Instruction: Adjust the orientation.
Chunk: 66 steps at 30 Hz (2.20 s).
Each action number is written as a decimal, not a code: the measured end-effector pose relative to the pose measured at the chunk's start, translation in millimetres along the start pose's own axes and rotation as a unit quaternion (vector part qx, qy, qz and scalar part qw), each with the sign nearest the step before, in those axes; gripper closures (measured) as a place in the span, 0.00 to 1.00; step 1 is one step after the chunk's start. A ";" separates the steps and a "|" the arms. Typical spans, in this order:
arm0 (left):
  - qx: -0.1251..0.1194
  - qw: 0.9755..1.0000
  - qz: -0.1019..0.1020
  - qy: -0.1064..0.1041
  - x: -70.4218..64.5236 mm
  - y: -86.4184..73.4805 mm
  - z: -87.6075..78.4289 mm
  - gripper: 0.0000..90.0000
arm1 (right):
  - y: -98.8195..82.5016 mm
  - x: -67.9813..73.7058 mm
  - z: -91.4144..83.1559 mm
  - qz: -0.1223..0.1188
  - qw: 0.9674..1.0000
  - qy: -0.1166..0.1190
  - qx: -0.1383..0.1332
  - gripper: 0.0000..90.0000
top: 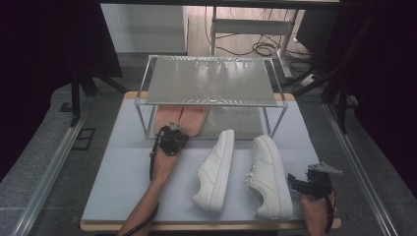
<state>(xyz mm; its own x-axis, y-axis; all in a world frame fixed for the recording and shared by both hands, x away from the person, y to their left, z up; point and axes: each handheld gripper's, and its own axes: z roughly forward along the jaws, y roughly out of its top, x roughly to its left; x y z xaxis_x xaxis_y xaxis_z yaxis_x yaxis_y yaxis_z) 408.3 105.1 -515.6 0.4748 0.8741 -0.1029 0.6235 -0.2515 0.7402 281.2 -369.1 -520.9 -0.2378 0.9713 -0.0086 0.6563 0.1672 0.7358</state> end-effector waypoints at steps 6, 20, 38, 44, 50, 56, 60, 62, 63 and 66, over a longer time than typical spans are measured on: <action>-0.003 1.000 -0.002 -0.005 2.3 -0.9 1.6 0.99 | 0.0 0.0 0.0 0.000 1.000 0.000 0.000 0.21; -0.016 1.000 -0.007 -0.008 5.4 -11.6 -14.0 0.92 | -0.1 0.2 -0.1 0.000 1.000 -0.001 0.000 0.21; -0.027 1.000 0.005 -0.003 13.3 -32.7 -58.0 0.50 | -0.2 0.7 0.1 0.000 1.000 -0.003 -0.002 0.21; -0.027 1.000 0.002 0.010 13.0 -41.1 -78.7 0.36 | -0.2 0.8 0.0 0.000 1.000 -0.003 -0.001 0.21; -0.027 1.000 -0.001 0.014 10.7 -49.1 -93.7 0.25 | -0.1 0.8 -0.1 0.000 1.000 -0.003 -0.001 0.21; -0.027 0.999 -0.012 0.012 12.2 -65.0 -108.2 0.15 | -0.1 0.9 -0.2 0.000 1.000 -0.003 -0.001 0.21; -0.021 1.000 -0.009 0.008 11.8 -81.5 -116.7 0.15 | -0.1 0.8 -0.2 0.000 1.000 -0.003 -0.001 0.21; -0.020 1.000 -0.010 0.009 11.9 -83.9 -117.8 0.15 | -0.1 0.8 -0.2 0.000 1.000 -0.003 -0.001 0.21; -0.017 1.000 -0.010 0.010 12.0 -88.3 -119.5 0.15 | -0.1 0.9 -0.2 0.000 1.000 -0.003 -0.001 0.21; -0.001 1.000 0.001 0.015 11.6 -96.0 -119.2 0.14 | -0.1 0.8 0.0 0.000 1.000 -0.003 -0.001 0.21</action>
<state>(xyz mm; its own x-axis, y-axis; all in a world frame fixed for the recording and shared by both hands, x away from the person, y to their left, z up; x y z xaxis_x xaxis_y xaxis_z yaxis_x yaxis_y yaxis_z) 279.9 188.9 -508.7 0.4567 0.8859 -0.0816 0.6222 -0.2524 0.7411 280.9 -368.3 -521.0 -0.2336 0.9723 -0.0118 0.6548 0.1663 0.7373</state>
